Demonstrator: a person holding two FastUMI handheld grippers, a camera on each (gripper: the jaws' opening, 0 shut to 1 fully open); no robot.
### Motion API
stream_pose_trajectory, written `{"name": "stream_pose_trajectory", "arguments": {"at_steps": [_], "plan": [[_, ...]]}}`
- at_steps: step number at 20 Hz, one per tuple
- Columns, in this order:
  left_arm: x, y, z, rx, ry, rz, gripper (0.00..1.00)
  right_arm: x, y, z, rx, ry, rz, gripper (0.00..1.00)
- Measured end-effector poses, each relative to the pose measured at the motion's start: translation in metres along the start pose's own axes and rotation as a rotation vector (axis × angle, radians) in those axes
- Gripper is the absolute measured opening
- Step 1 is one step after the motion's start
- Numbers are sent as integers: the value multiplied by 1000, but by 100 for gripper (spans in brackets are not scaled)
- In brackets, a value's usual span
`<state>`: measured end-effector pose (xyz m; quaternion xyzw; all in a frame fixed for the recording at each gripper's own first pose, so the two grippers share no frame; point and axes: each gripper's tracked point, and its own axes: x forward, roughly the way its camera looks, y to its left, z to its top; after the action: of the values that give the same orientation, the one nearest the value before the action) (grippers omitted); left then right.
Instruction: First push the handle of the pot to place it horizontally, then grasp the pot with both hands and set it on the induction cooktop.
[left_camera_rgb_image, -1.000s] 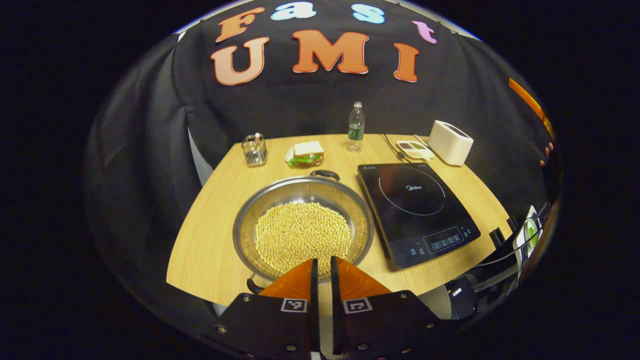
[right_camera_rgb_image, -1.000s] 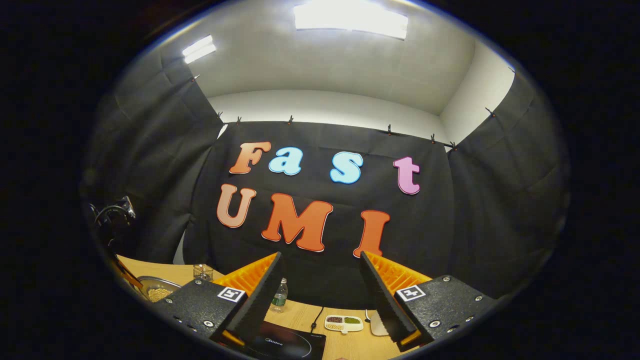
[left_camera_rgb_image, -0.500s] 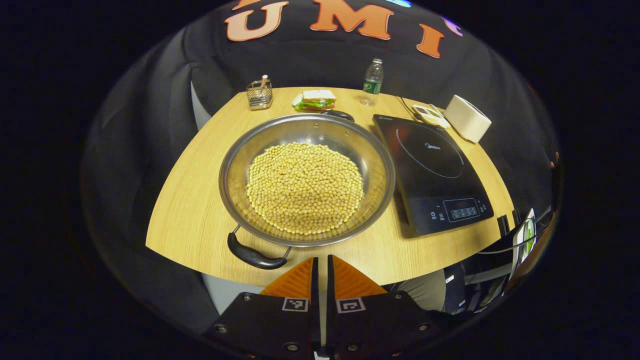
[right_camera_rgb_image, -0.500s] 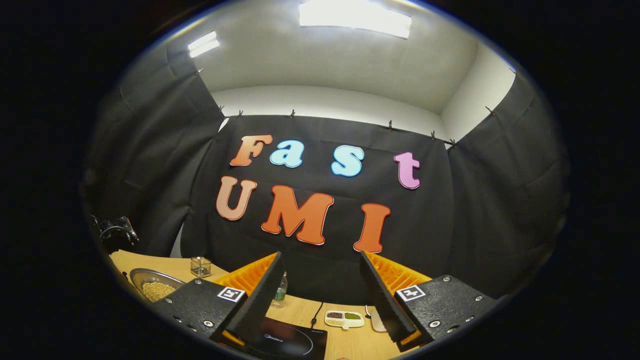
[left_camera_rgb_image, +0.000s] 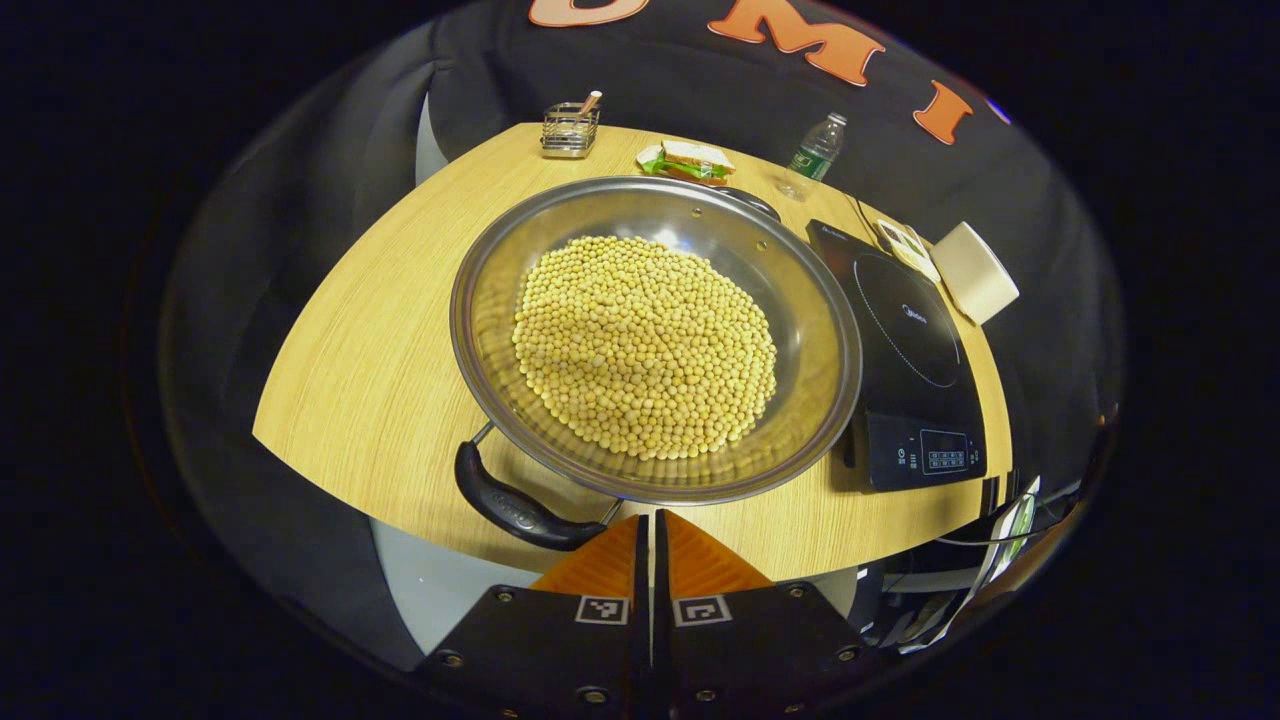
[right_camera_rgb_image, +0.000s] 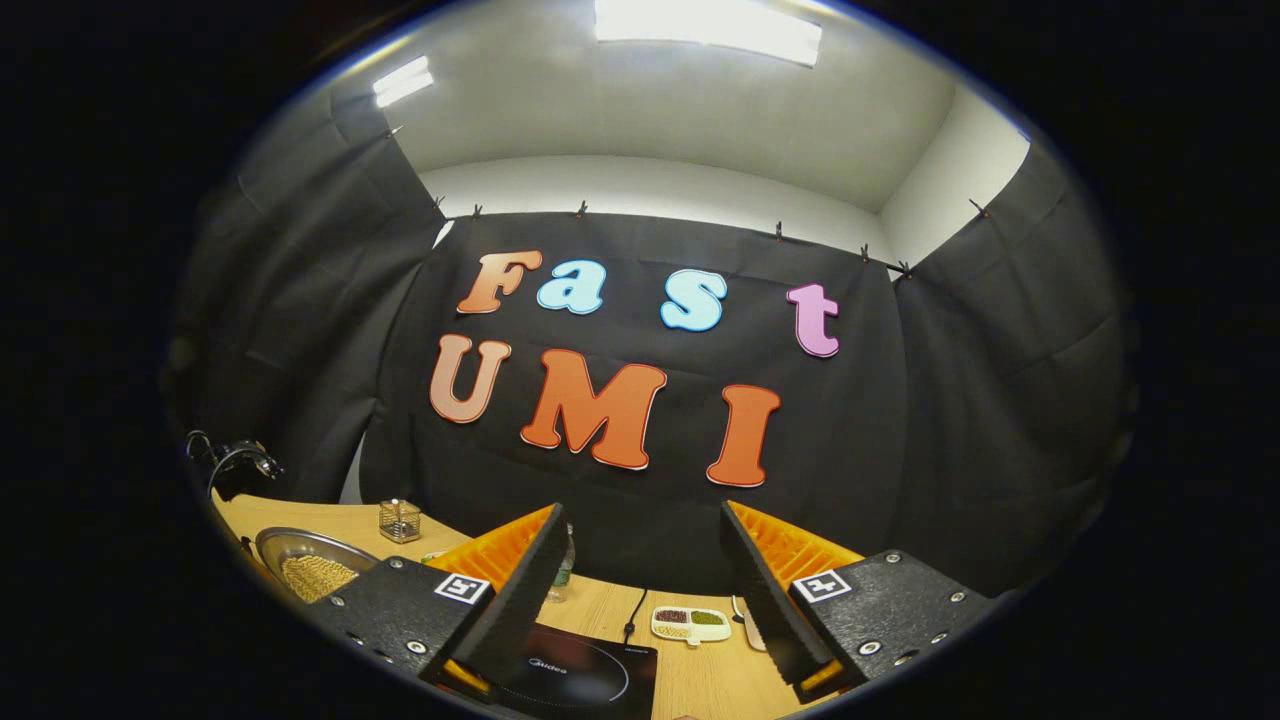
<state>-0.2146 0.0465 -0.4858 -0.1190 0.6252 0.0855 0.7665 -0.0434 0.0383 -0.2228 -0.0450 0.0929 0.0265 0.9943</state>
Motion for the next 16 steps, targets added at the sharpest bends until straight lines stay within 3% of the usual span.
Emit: {"name": "stream_pose_trajectory", "arguments": {"at_steps": [16], "plan": [[7, 27, 8, -10, 45, 107, 1, 4, 17, -32, 27, 67, 18, 95]]}}
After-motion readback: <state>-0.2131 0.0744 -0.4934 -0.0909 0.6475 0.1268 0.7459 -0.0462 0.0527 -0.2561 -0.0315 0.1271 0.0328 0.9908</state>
